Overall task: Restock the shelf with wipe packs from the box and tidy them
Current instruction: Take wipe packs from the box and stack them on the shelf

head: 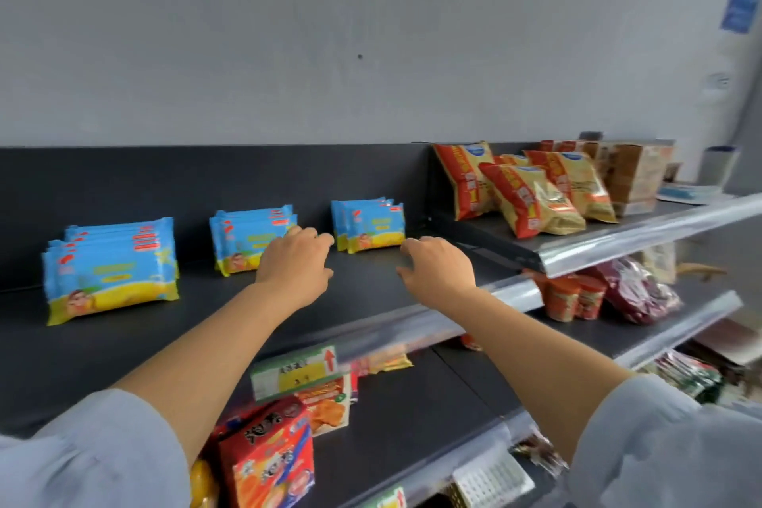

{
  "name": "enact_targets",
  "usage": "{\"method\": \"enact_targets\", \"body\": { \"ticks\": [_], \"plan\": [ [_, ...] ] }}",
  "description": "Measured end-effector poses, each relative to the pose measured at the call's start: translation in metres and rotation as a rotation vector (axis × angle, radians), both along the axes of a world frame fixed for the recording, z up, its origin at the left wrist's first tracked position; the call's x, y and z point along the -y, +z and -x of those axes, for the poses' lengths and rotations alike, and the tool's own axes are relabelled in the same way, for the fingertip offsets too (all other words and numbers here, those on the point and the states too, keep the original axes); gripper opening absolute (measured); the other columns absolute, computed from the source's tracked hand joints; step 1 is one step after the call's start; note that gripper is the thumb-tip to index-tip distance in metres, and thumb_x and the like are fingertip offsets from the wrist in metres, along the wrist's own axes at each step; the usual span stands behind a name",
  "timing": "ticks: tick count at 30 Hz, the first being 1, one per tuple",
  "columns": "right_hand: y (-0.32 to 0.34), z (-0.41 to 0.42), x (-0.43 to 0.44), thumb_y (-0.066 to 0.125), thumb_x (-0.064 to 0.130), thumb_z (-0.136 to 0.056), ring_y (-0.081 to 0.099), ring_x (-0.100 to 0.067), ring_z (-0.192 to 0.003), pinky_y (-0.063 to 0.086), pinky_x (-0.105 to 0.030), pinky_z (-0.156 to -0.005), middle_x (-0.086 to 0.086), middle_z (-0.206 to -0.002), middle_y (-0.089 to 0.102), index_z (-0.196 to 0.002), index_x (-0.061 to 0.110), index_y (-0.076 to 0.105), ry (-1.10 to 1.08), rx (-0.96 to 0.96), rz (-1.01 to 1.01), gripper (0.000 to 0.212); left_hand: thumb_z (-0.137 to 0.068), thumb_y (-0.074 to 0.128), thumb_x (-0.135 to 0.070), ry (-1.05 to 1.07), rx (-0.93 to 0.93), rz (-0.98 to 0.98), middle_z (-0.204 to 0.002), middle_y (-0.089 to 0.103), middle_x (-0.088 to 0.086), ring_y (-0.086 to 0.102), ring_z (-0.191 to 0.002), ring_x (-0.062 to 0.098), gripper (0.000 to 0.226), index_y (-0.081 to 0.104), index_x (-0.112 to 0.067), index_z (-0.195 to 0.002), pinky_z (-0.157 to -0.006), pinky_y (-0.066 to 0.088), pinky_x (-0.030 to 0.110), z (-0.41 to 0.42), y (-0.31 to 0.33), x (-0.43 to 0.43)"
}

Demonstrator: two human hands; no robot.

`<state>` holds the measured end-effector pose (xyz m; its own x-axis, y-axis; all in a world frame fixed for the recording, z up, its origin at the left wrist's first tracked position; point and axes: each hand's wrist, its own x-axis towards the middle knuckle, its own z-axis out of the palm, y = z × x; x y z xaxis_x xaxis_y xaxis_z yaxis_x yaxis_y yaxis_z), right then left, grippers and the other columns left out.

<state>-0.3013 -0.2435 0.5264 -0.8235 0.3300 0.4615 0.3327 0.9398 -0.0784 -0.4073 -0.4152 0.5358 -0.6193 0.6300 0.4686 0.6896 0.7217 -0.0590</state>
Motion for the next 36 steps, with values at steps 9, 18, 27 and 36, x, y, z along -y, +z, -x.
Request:
{"method": "enact_targets", "body": {
  "ticks": [9,18,27,36],
  "plan": [
    [-0.021,-0.141,-0.085,0.053,0.033,-0.095,0.052,-0.024,-0.116,0.046,-0.036,-0.083,-0.001,-0.118,0.059,-0.124,0.020,0.055,-0.164,-0.024,0.057,0.033,-0.091,0.059,-0.033,-0.213,0.001,-0.006,-0.126,0.056,0.001,0.046,-0.120,0.022,0.043,0.051,-0.020,-0.130,-0.094,0.044,0.036,-0.111,-0.021,-0.106],
    [-0.060,-0.264,-0.154,0.056,0.036,-0.093,0.056,-0.026,-0.110,0.047,-0.036,-0.081,-0.004,-0.113,0.061,-0.116,0.017,0.058,-0.364,0.063,0.106,0.030,-0.091,0.055,-0.030,-0.382,0.066,0.060,-0.121,0.057,0.001,0.047,-0.116,0.023,0.033,0.054,-0.021,-0.123,-0.087,0.044,0.036,-0.210,-0.063,-0.201],
    [-0.113,-0.340,-0.200,0.053,0.030,-0.092,0.059,-0.026,-0.103,0.052,-0.035,-0.076,-0.003,-0.109,0.063,-0.113,0.017,0.060,-0.513,0.124,0.218,0.026,-0.092,0.056,-0.032,-0.546,0.139,0.168,-0.122,0.055,0.001,0.045,-0.120,0.023,0.035,0.053,-0.019,-0.124,-0.095,0.043,0.036,-0.272,-0.117,-0.273],
    [-0.173,-0.376,-0.244,0.052,0.029,-0.094,0.055,-0.026,-0.111,0.047,-0.034,-0.081,-0.004,-0.115,0.062,-0.117,0.018,0.060,-0.634,0.181,0.308,0.026,-0.092,0.054,-0.031,-0.683,0.221,0.306,-0.124,0.054,0.000,0.045,-0.121,0.022,0.033,0.054,-0.020,-0.123,-0.096,0.042,0.036,-0.306,-0.181,-0.349]
  ]
}}
